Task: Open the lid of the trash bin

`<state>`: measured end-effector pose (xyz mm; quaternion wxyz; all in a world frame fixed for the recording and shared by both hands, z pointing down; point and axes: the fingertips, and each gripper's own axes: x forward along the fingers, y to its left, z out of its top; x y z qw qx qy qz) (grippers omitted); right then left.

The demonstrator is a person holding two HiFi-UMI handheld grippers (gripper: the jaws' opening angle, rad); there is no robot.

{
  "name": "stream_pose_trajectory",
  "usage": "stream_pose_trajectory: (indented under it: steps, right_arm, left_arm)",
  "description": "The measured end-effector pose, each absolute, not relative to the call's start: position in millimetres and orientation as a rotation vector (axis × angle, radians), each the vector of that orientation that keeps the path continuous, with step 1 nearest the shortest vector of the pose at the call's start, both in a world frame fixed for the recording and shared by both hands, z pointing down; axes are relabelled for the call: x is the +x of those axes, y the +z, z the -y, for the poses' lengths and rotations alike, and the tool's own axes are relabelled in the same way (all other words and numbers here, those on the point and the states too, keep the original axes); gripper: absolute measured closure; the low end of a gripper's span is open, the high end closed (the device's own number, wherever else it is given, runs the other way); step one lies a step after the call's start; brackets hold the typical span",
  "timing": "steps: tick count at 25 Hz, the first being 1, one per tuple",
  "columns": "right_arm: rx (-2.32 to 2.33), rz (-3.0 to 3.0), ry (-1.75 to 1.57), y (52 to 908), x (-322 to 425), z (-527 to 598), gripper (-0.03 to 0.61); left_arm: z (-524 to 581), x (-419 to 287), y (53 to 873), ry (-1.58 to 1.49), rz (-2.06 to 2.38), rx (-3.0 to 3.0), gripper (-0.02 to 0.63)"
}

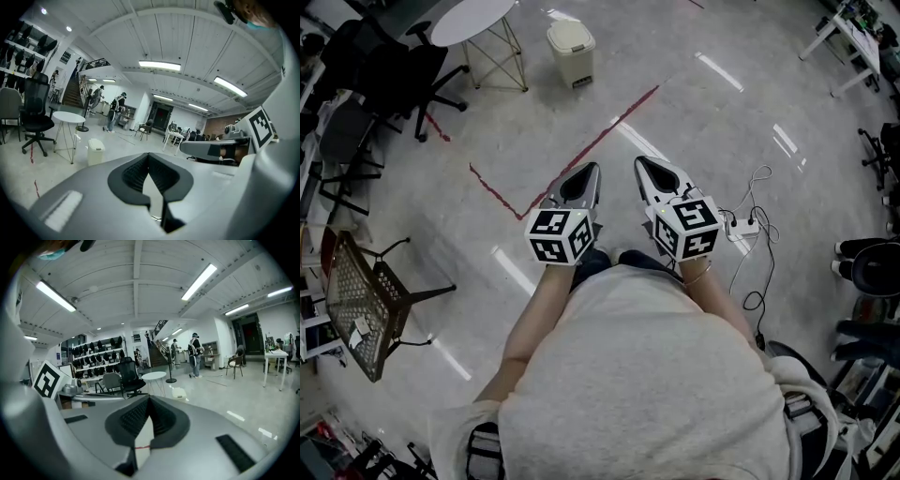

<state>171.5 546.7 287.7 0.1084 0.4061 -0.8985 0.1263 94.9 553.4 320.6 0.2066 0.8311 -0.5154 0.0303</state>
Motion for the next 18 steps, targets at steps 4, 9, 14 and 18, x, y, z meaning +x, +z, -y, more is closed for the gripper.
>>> stream_pose_trajectory:
  steps: [4,9,14,18]
  right_arm:
    - [1.183,2.648,0.357,291,181,-550,0.572]
    - [1.151,2.645,0.387,303,188,-551,0.571]
    - [1.173,2.63,0.44,310,194,-533,0.571]
    - [1.209,2.609,0.445,314,198,-507,0.571]
  left_arm:
    - [-555,104,321,0.077,1.443,2.316,0.604]
    - [-552,113,330,0.08,1.469,2.27,0.604]
    - [-537,105,336,0.11,1.49,2.252,0.604]
    - [-508,96,344,0.088,1.468,2.227,0.604]
